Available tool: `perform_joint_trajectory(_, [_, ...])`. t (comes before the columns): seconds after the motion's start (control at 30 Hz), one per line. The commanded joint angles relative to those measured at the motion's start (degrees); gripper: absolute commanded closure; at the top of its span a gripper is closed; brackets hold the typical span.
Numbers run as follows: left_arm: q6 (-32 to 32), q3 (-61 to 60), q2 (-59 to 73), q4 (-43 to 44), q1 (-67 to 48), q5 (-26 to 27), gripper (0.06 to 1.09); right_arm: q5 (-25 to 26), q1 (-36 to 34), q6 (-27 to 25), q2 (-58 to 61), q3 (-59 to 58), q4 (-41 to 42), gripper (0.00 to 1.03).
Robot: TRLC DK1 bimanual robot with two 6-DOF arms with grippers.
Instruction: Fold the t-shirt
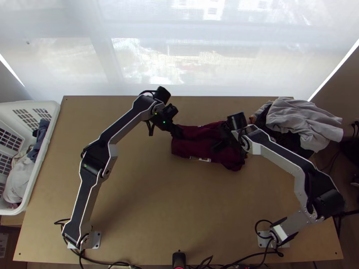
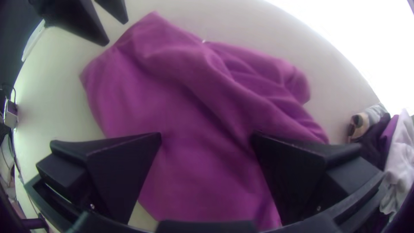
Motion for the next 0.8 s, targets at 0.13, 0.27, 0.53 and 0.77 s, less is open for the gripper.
perform_joint_trajectory(0.13, [-1.1, 3.4, 3.9, -0.2, -2.4, 0.2, 0.11, 0.1, 2.5, 1.9, 3.0, -5.7, 1.1, 0.05])
perform_joint_trajectory(0.27, [-0.6, 2.0, 4.5, -0.8, -2.0, 0.2, 0.11, 0.7, 3.6, 2.3, -0.2, -5.2, 1.1, 0.05])
perform_joint_trajectory(0.53, [0.1, 1.7, 5.7, -3.2, -0.8, 0.2, 0.11, 10.8, 6.8, -3.6, -7.0, -3.8, 1.1, 0.05])
perform_joint_trajectory(0.77, [-0.2, 1.8, 3.2, -3.7, -0.4, 0.2, 0.11, 14.9, 11.3, -10.3, -11.2, -6.6, 1.1, 0.05])
